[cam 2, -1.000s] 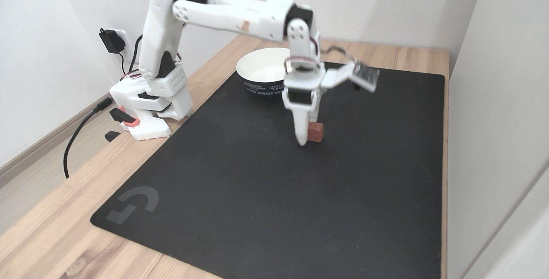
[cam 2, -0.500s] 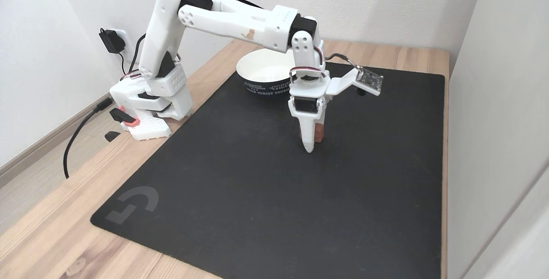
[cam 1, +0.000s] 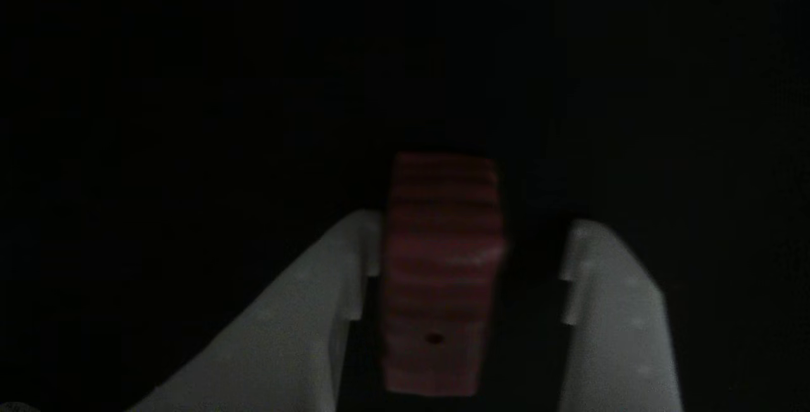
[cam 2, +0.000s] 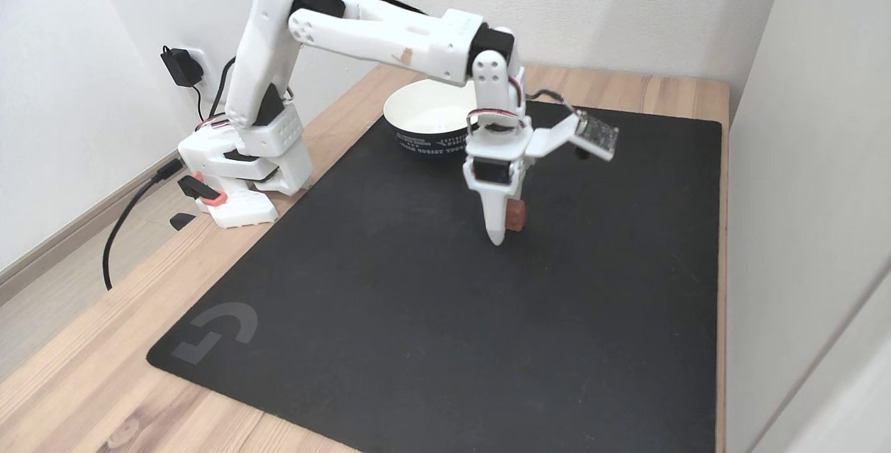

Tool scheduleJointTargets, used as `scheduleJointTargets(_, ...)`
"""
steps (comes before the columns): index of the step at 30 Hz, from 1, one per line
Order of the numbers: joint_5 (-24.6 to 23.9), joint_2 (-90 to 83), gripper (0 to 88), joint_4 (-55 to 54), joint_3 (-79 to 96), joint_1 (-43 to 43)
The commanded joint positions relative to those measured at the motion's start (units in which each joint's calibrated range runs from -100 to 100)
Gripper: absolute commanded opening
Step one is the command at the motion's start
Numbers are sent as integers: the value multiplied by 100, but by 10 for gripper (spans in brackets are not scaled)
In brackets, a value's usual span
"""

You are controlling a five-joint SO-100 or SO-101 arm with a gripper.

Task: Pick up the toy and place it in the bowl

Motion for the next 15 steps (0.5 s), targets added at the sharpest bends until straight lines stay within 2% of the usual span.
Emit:
scheduleJointTargets(1,-21,42,18,26,-66,-54)
scheduleJointTargets(10,10,-75,23,9,-147,-96)
scheduleJointTargets(15,57,-875,23,77,-282,-272)
